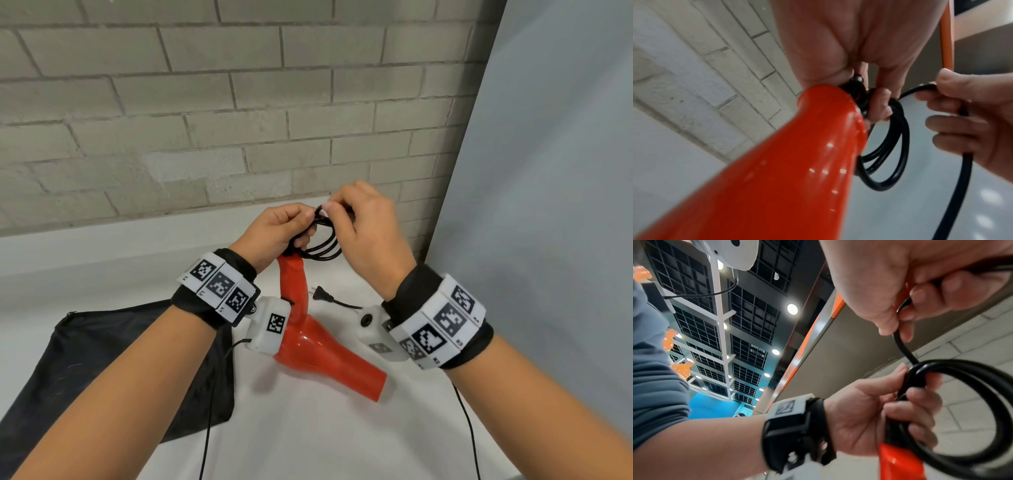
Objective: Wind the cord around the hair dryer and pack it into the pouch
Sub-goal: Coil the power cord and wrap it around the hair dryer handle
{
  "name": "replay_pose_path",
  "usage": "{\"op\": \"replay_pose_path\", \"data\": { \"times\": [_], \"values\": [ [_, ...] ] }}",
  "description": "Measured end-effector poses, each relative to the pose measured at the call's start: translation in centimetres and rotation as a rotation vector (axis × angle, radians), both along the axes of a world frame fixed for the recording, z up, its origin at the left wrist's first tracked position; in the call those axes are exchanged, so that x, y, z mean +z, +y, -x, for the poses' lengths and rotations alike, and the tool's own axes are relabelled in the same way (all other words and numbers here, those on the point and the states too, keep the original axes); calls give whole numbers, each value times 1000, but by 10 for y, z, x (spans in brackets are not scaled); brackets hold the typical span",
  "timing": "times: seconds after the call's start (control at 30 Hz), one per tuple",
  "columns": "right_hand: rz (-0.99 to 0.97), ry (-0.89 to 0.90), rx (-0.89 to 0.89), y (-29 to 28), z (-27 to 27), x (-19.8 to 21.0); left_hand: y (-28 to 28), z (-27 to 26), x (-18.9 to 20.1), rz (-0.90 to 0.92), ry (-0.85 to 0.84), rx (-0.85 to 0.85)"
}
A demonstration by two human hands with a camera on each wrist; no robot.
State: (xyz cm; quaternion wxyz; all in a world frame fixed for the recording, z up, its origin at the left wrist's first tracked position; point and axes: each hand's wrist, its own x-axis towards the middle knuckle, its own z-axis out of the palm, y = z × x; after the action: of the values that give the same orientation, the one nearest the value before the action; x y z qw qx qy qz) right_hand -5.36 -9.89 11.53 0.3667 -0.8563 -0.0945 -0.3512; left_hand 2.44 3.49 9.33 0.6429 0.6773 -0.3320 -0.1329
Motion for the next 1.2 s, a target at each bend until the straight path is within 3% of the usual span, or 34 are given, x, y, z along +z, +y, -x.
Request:
{"op": "replay_pose_path", "data": {
  "times": [0.13, 0.3, 0.7, 0.87, 1.03, 1.13, 1.2],
  "values": [
    [-29, -7, 74, 5, 4, -36, 4, -4, -5, 100, 80, 56],
    [9, -80, 38, 7, -2, -64, 1, -4, -8, 180, 159, 112],
    [449, -184, -197, 9, -14, -73, -3, 4, 0, 114, 193, 151],
    [513, -261, -240, 10, -16, -76, -4, 6, -2, 76, 99, 233],
    [480, -161, -146, 8, -16, -76, -7, 4, -5, 94, 64, 295],
    [180, 25, 77, -4, -14, -68, -6, 3, -6, 100, 50, 269],
    [14, 56, 107, -16, -12, -63, -5, 1, -8, 100, 41, 261]
  ]
}}
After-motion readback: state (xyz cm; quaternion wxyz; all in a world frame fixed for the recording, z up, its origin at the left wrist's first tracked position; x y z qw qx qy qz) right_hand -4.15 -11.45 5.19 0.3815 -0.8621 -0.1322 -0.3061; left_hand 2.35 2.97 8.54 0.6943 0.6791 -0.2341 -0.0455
